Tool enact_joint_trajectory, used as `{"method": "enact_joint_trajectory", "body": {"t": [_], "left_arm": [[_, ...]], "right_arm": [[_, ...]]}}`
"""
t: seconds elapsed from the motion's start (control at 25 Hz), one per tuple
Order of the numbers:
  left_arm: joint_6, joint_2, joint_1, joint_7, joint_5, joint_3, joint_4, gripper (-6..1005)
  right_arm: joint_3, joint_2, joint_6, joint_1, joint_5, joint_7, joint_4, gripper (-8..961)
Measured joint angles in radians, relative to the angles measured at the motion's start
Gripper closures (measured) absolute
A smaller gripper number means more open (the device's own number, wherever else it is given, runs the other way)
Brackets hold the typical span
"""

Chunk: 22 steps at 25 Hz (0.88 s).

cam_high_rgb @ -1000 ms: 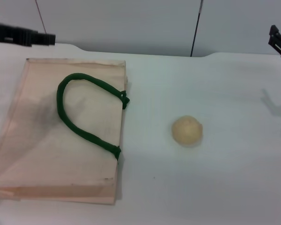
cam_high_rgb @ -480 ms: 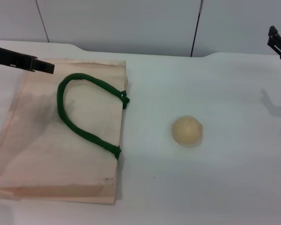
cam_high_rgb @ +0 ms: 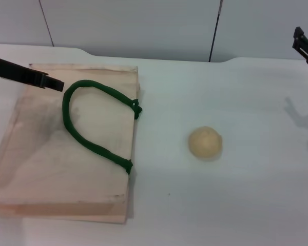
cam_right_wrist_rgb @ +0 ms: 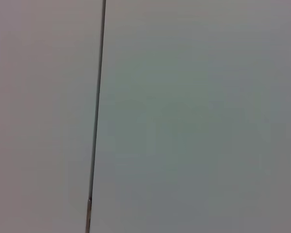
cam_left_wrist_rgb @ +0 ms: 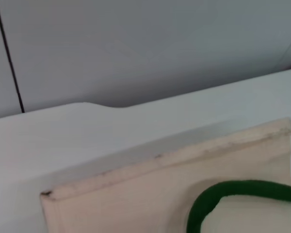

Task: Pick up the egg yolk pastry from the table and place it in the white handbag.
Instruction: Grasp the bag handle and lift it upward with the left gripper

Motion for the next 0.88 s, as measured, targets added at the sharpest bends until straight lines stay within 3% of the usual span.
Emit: {"method": "enact_joint_trajectory", "body": {"t": [0.28, 0.88], "left_arm": [[0.045, -0.007, -0.052, 0.021, 0.051, 0.002, -0.093, 461], [0.074, -0.009, -0.061, 0.015, 0.082, 0.002, -0.123, 461]], "right_arm": [[-0.004, 0.0, 0.0, 0.001, 0.0, 0.001, 0.004, 116], [-0.006, 0.0, 0.003, -0.001, 0.0, 0.001, 0.007, 116]]}}
